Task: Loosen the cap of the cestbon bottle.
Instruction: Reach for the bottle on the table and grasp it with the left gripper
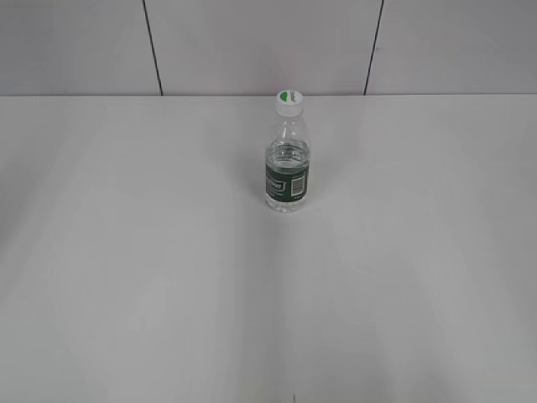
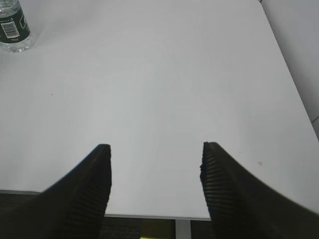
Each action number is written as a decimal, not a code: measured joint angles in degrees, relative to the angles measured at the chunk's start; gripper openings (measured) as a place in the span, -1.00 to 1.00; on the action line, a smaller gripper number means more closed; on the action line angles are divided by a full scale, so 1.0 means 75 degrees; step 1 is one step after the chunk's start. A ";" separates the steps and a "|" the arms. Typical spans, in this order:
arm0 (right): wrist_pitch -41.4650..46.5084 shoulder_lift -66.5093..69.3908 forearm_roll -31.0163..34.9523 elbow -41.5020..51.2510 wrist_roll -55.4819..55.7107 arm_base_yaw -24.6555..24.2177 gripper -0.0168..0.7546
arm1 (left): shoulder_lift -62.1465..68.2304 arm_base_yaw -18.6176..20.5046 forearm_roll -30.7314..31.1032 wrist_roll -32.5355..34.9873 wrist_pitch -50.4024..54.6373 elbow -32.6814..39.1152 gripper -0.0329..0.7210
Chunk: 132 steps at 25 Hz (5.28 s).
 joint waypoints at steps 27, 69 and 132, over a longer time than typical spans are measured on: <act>0.0000 0.0000 0.0000 0.0000 0.0000 0.0000 0.19 | 0.4083 -0.0848 0.1353 -0.0569 -0.4806 0.0291 0.29; 0.0000 0.0000 0.0000 0.0000 0.0000 0.0000 0.19 | 0.8044 -0.0884 0.8257 -0.3700 -1.1313 0.3079 0.27; 0.0000 0.0000 0.0000 0.0000 0.0000 0.0000 0.19 | 1.0542 -0.3525 0.8372 -0.5916 -1.0628 -0.1315 0.57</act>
